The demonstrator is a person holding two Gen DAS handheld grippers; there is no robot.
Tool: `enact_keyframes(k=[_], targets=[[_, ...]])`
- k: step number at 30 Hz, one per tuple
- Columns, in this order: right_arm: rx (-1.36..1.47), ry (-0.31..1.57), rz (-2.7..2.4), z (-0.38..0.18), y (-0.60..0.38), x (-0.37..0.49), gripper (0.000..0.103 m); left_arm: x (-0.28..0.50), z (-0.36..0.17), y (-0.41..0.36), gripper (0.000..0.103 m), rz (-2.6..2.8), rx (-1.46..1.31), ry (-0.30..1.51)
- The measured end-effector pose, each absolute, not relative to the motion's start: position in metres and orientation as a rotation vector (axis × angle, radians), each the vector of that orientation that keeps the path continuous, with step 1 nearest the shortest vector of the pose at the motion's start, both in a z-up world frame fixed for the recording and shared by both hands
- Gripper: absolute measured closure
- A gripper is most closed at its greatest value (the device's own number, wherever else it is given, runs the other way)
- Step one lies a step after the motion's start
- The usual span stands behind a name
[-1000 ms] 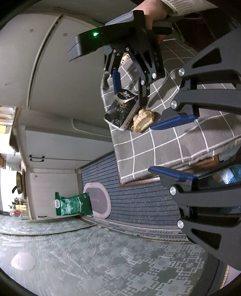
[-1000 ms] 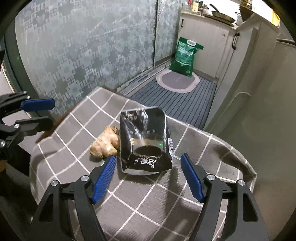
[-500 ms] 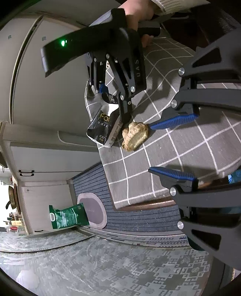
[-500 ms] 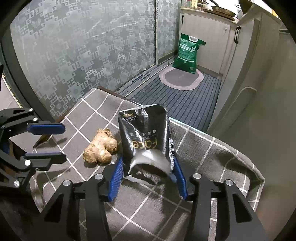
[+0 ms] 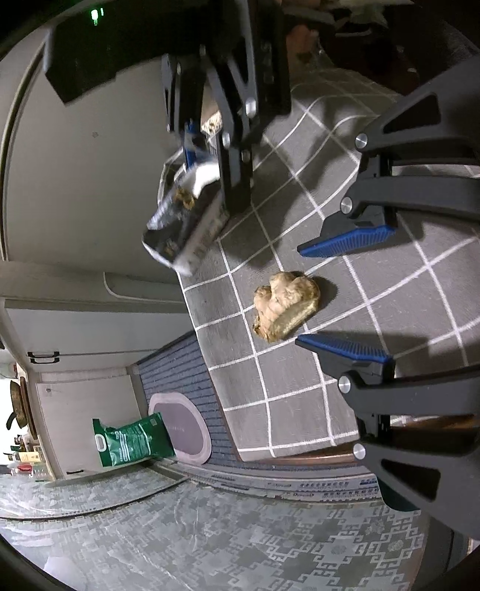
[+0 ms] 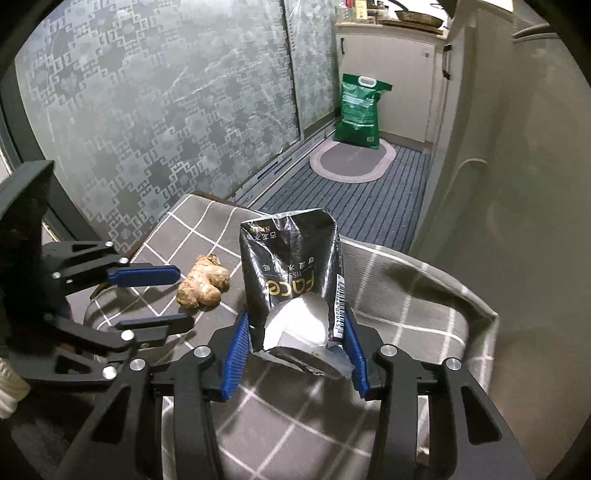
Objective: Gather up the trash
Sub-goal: 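Grasp the black snack bag with the right gripper while the left gripper grasps the ginger root, then carry the ginger and snack bag with both grippers over the teal bin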
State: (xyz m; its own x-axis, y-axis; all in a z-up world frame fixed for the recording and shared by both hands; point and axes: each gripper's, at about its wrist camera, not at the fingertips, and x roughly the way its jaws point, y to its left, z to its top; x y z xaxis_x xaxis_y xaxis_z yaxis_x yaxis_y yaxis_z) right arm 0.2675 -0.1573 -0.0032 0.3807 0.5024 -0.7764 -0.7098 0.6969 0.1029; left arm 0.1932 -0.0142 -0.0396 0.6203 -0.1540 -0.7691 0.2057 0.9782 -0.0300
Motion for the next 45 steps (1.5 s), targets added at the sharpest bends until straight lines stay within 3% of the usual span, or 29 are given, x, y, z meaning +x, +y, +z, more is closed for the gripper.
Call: enact_keyframes(k=[11, 17, 32, 45], targets=[[-0.255, 0.882, 0.751, 0.0, -0.179, 0.261, 0.056, 0.207, -0.044, -0.024, 0.056, -0.154, 0.074, 0.875], [-0.254, 0.878, 0.747, 0.001, -0.183, 0.259, 0.056, 0.211, -0.044, -0.027, 0.069, -0.152, 0.07, 0.871], [-0.252, 0.861, 0.751, 0.013, -0.175, 0.253, 0.056, 0.2, -0.034, -0.014, 0.069, -0.158, 0.046, 0.849], [-0.282, 0.839, 0.794, 0.03, -0.118, 0.237, 0.056, 0.166, -0.007, 0.041, 0.069, -0.088, -0.007, 0.79]])
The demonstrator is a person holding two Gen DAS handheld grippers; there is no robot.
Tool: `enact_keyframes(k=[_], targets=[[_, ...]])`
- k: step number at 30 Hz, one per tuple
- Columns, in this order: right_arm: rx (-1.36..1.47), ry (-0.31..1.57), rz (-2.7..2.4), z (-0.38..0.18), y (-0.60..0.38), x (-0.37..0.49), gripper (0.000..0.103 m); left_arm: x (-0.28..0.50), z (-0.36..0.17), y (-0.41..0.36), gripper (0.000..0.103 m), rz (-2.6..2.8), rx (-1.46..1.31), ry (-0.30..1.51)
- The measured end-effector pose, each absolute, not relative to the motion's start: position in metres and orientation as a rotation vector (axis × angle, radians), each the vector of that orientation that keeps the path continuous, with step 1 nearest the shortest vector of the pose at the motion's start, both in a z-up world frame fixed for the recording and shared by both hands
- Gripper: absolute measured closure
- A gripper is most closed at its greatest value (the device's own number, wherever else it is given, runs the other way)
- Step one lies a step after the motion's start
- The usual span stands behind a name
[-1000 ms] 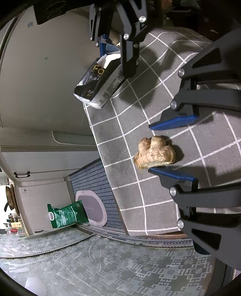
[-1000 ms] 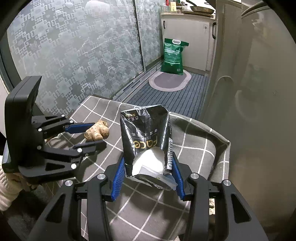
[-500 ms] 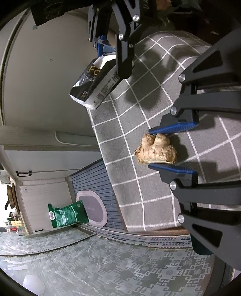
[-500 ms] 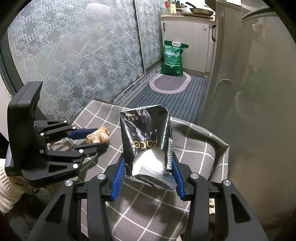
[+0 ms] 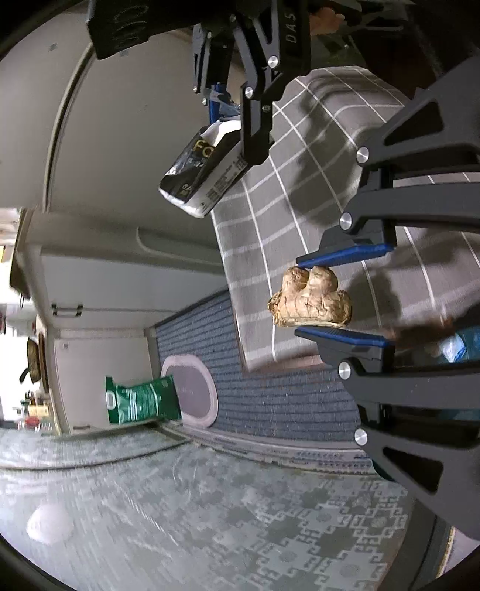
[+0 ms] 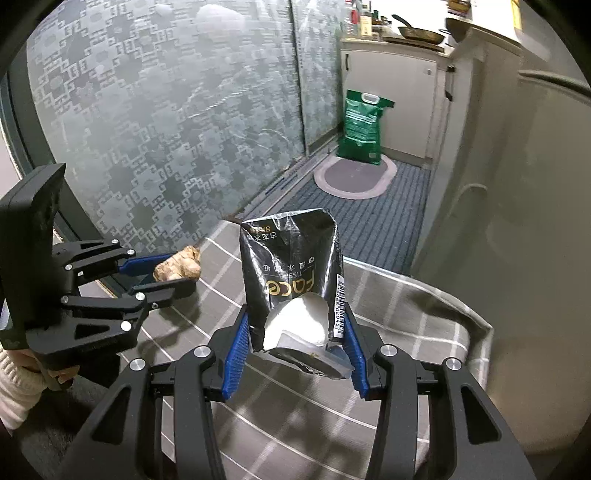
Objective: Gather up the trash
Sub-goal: 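Carry the ginger and snack bag with both grippers over the teal bin, then open the left gripper dropping the ginger while the right gripper drops the snack bag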
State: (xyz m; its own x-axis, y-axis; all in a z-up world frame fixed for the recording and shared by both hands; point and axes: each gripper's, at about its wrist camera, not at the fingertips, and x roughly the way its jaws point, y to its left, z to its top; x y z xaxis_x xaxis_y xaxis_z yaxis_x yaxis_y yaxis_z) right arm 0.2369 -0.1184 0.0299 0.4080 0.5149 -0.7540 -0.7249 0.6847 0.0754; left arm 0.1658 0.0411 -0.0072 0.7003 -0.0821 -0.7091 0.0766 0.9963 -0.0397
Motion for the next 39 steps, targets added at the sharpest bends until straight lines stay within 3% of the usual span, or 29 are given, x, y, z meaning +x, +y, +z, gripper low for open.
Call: enact_keyframes(k=[13, 26, 39], targets=[[-0.308, 0.829, 0.868, 0.038, -0.054, 0.219, 0.056, 0.139, -0.019, 0.103, 0.069, -0.008, -0.035, 0.826], [-0.338, 0.831, 0.939, 0.043, 0.007, 0.204, 0.056, 0.116, -0.083, 0.145, 0.069, 0.025, -0.064, 1.01], [-0.429, 0.935, 0.998, 0.008, 0.07, 0.185, 0.056, 0.1, -0.142, 0.168, 0.069, 0.016, -0.062, 1.18]])
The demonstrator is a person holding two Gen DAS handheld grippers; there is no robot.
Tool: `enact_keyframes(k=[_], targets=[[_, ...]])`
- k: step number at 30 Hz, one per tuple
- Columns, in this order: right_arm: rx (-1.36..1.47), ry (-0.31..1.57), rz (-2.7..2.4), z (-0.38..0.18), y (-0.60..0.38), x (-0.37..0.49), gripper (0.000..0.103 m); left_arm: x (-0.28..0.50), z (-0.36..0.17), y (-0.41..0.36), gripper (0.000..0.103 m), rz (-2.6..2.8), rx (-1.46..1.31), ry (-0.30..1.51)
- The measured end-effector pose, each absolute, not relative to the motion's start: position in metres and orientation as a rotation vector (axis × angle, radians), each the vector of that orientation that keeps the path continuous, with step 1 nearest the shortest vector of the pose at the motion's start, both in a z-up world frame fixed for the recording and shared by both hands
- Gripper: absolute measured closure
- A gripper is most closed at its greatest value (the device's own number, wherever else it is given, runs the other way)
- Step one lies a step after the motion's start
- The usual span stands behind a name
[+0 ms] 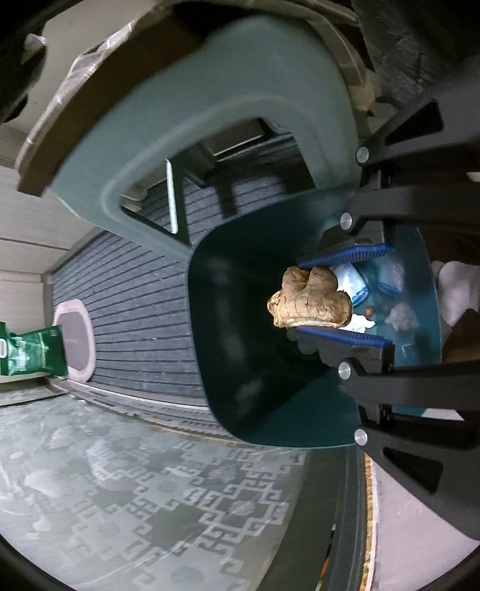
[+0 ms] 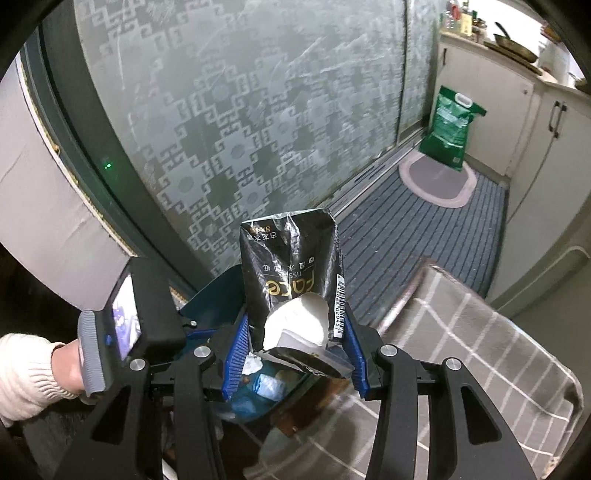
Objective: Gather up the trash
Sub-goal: 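Open the left gripper dropping the ginger while the right gripper drops the snack bag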
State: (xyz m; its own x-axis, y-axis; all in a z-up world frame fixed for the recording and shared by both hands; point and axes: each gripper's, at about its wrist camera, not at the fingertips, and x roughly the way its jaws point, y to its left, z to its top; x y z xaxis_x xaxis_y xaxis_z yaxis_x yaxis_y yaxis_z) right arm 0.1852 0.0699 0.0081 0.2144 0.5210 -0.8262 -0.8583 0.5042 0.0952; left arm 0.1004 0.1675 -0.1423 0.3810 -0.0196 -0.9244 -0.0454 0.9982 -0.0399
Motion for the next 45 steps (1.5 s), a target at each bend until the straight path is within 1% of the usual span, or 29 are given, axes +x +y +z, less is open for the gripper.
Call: enact_keyframes(k=[9, 10, 12, 17, 21, 28, 30, 34, 36, 39, 45], targets=[[-0.434, 1.01, 0.976, -0.012, 0.093, 0.186, 0.056, 0.093, -0.175, 0.181, 0.068, -0.011, -0.093, 1.278], [-0.434, 1.024, 0.975, -0.015, 0.095, 0.187, 0.056, 0.091, -0.176, 0.183, 0.068, -0.01, -0.092, 1.279], [-0.44, 1.045, 0.972, -0.023, 0.102, 0.187, 0.056, 0.089, -0.175, 0.187, 0.062, -0.012, -0.096, 1.277], [-0.46, 1.071, 0.981, -0.035, 0.115, 0.184, 0.056, 0.08, -0.163, 0.197, 0.062, 0.006, -0.107, 1.246], [-0.479, 1.101, 0.981, -0.049, 0.127, 0.179, 0.056, 0.07, -0.147, 0.207, 0.069, 0.039, -0.107, 1.205], [-0.544, 1.15, 0.991, -0.077, 0.149, 0.162, 0.056, 0.056, -0.112, 0.224, 0.072, 0.079, -0.136, 1.113], [-0.564, 1.16, 0.989, -0.084, 0.154, 0.158, 0.056, 0.054, -0.101, 0.228, 0.076, 0.092, -0.136, 1.081], [-0.582, 1.181, 0.992, -0.094, 0.161, 0.152, 0.056, 0.04, -0.069, 0.233, 0.078, 0.117, -0.133, 0.994], [-0.59, 1.193, 0.991, -0.099, 0.163, 0.15, 0.056, 0.034, -0.054, 0.235, 0.081, 0.127, -0.138, 0.953], [-0.607, 1.209, 0.982, -0.106, 0.167, 0.148, 0.056, 0.025, -0.034, 0.238, 0.083, 0.143, -0.145, 0.895], [-0.652, 1.267, 0.932, -0.129, 0.17, 0.144, 0.055, 0.013, -0.008, 0.24, 0.083, 0.16, -0.143, 0.82]])
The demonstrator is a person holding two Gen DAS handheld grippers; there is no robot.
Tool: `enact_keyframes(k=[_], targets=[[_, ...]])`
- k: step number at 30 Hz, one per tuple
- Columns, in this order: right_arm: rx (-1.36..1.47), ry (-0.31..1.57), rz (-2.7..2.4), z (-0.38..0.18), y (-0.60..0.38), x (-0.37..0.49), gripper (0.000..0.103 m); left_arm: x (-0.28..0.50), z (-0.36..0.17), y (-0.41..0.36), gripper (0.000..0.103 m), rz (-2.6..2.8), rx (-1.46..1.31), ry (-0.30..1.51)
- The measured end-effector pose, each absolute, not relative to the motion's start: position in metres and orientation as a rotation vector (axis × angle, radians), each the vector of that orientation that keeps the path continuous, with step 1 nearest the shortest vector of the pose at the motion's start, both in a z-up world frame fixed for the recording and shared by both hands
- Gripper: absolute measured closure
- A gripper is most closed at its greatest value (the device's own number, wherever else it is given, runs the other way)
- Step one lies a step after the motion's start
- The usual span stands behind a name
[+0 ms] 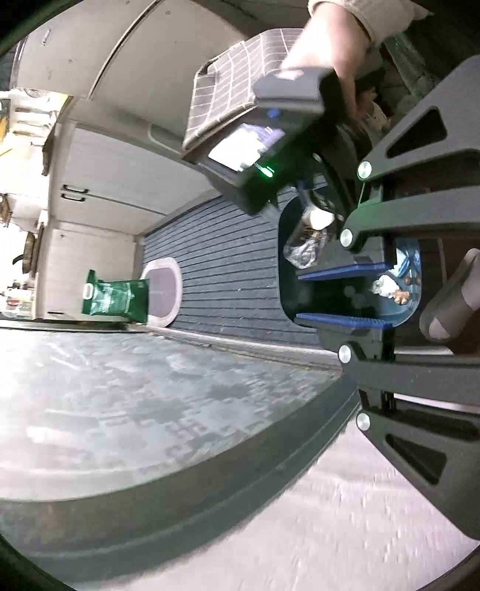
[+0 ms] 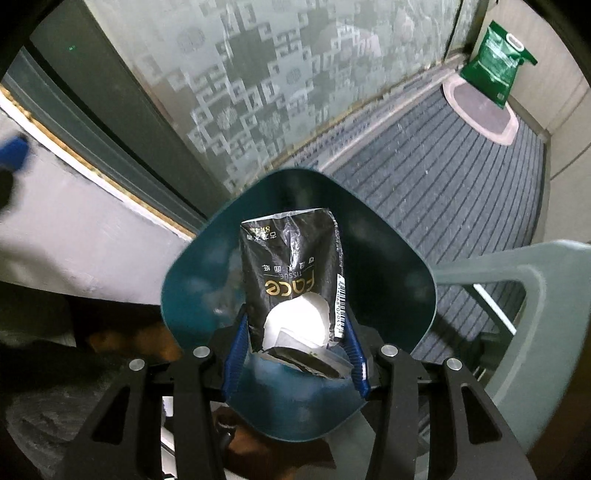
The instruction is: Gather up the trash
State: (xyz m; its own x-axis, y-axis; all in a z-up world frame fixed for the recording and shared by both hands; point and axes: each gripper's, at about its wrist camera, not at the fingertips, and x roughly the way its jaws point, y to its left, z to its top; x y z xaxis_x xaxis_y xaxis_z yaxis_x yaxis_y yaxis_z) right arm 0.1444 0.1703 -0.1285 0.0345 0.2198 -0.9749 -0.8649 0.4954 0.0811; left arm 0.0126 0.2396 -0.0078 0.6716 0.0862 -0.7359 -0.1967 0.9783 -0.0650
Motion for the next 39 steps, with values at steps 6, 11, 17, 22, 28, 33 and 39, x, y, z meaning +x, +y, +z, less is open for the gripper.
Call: enact_keyframes(k=[6, 11, 17, 22, 28, 33, 39], targets=[[-0.706, 1.32, 0.889, -0.15, 0.171, 0.141, 0.053, 0.004, 0.006, 0.237, 0.083, 0.151, -0.154, 0.776], [-0.735, 1.342, 0.861, -0.161, 0.168, 0.136, 0.042, 0.0, 0.018, 0.238, 0.083, 0.139, -0.161, 0.739], [-0.717, 1.336, 0.88, -0.159, 0.162, 0.129, 0.047, -0.006, 0.032, 0.235, 0.083, 0.137, -0.171, 0.702], [-0.642, 1.295, 0.884, -0.147, 0.154, 0.124, 0.057, -0.012, 0.04, 0.232, 0.083, 0.151, -0.163, 0.677], [-0.533, 1.178, 0.937, -0.105, 0.142, 0.109, 0.06, -0.016, 0.052, 0.222, 0.082, 0.166, -0.128, 0.648], [-0.479, 1.054, 0.944, -0.061, 0.128, 0.097, 0.06, -0.018, 0.06, 0.206, 0.073, 0.153, -0.089, 0.617], [-0.417, 0.916, 0.935, -0.009, 0.101, 0.091, 0.06, -0.02, 0.063, 0.194, 0.067, 0.16, -0.075, 0.6]])
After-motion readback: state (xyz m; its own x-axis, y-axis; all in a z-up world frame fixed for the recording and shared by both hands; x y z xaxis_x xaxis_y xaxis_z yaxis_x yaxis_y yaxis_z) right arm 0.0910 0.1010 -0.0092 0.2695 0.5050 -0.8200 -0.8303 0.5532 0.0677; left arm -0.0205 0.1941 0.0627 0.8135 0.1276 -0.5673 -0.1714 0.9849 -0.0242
